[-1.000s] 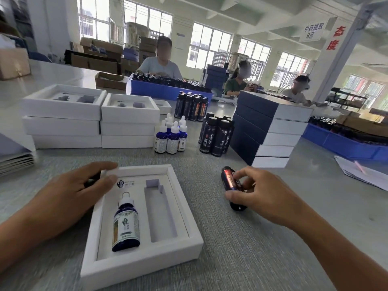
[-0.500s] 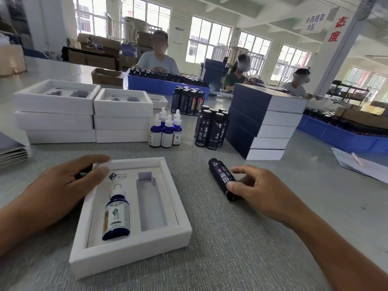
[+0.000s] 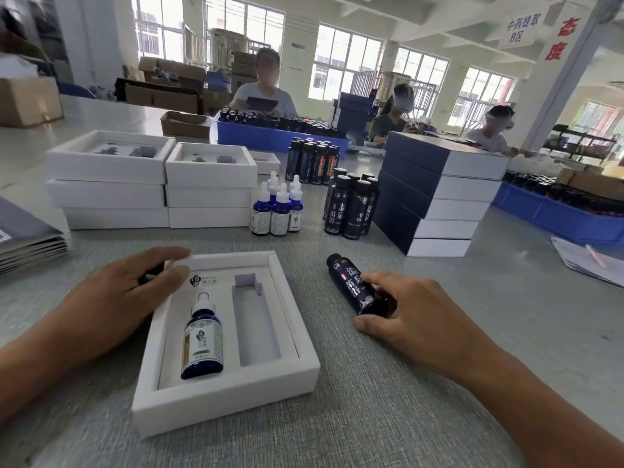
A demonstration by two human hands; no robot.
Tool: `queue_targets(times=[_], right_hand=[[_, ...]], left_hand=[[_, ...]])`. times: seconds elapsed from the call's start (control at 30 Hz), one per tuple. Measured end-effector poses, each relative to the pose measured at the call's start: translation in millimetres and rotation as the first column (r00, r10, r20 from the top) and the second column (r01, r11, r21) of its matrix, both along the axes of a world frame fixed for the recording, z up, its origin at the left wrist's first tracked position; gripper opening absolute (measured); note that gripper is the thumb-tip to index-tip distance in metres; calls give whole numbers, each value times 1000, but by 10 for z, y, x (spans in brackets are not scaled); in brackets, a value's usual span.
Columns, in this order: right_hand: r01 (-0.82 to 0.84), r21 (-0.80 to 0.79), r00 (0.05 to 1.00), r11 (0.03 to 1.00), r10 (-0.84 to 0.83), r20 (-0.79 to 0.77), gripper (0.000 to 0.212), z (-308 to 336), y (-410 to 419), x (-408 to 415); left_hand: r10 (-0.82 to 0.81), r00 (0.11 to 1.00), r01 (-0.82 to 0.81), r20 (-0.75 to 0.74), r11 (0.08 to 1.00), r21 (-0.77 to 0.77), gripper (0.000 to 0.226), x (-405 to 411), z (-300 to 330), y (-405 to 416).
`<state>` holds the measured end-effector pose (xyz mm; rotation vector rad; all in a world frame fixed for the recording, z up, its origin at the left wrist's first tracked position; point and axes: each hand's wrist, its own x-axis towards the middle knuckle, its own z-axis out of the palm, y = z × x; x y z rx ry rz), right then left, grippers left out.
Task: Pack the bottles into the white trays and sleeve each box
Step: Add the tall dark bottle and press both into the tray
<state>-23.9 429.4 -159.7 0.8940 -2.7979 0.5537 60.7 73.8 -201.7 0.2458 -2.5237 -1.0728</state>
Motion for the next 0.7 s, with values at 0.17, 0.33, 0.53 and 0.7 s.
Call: queue_targets(times=[0.17,0.33,0.53,0.7], right_hand=[[-45,-212,990,976,14,-142,59,118,-102,163],[-180,-168,962,969,138,-234,63,321,-465,576],[-225,12,951,974,222,-215,64,267,-764,747],[-215,94,941,972,232,-247,59,239,-772,727]], left_hand=[[7,1000,-7,20,1000,0,25,5,53,79],[31,998,-30,50,1000,-8,34,28,84,112],[43,997,-41,58,999,-34,39,61,109,125],[38,999,-37,30,999,-36,40,51,106,127]])
